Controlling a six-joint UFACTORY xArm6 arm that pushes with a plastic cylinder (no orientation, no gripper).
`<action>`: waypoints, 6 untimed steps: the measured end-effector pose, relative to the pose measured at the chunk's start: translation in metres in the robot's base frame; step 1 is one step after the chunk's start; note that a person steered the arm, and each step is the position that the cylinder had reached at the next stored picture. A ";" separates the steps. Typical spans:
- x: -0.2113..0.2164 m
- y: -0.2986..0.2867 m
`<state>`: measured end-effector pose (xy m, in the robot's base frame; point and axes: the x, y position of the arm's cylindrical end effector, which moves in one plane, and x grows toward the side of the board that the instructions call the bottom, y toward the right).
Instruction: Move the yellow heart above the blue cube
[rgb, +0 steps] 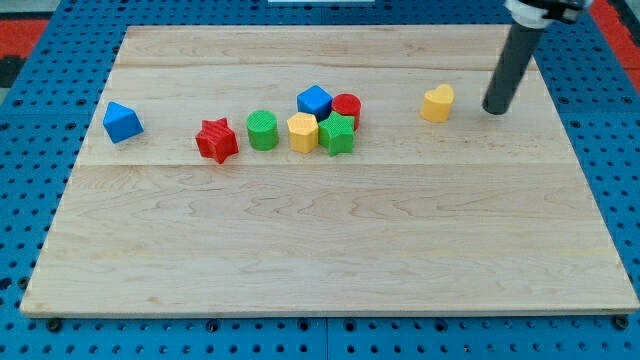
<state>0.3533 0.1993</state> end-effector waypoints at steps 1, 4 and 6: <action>-0.003 -0.057; -0.048 -0.148; -0.055 -0.305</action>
